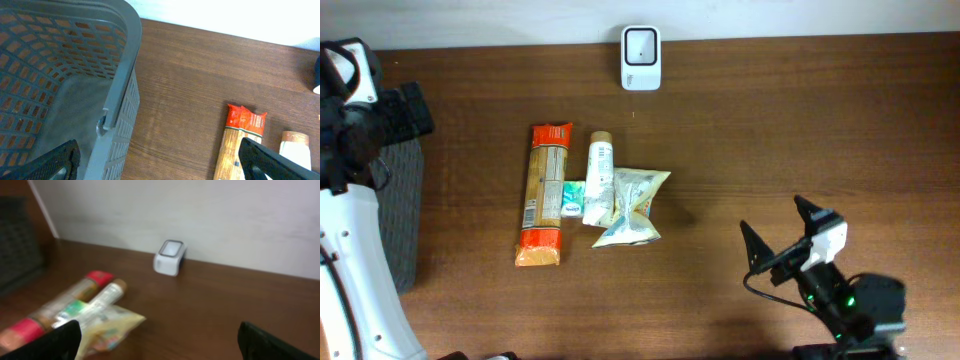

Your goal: Scan the item barcode

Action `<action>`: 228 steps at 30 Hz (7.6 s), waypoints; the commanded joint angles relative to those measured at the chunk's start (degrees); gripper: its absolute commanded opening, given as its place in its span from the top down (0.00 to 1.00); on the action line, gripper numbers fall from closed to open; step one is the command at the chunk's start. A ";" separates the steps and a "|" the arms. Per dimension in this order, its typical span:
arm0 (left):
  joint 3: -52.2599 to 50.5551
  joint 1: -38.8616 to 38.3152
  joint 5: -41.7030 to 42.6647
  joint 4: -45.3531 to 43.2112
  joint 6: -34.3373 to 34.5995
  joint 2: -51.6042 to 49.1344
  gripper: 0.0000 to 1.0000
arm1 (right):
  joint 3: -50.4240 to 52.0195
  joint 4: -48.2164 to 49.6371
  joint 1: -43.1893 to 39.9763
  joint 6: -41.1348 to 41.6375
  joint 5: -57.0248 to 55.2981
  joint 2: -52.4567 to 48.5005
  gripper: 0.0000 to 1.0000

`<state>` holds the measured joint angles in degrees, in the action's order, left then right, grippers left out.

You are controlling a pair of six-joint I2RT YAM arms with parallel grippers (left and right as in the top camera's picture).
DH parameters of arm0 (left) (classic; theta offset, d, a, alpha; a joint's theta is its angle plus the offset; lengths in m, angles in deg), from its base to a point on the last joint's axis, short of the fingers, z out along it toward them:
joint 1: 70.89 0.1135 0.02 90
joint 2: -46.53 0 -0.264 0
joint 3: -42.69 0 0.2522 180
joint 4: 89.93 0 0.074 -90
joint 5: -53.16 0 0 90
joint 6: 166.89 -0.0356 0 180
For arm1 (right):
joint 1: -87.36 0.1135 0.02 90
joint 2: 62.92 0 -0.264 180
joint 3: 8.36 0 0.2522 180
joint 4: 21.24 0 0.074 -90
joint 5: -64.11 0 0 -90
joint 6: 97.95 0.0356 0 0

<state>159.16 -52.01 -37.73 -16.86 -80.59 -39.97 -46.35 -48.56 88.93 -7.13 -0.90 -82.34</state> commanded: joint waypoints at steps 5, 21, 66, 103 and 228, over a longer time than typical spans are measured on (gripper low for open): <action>0.66 0.15 -0.39 -0.04 -1.14 0.26 0.01 | -29.70 -23.91 0.31 0.09 8.90 -29.18 0.01; 0.68 0.15 -0.39 -0.04 -1.14 0.26 0.01 | -41.81 -15.78 18.78 13.53 14.43 -64.85 0.22; 0.68 0.15 -0.39 -0.04 -1.14 0.26 0.01 | -58.42 -42.86 18.80 2.43 -6.03 -83.69 0.64; 0.68 0.15 -0.39 -0.04 -1.14 0.26 0.01 | -49.72 -22.18 14.69 8.94 26.12 -102.44 0.35; 0.66 0.15 -0.39 -0.04 -1.14 0.26 0.01 | -86.33 -26.40 19.63 5.73 -42.12 -86.53 0.96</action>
<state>159.16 -51.99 -37.75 -16.82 -80.61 -39.99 -125.91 -76.08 105.45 7.95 -27.59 -163.08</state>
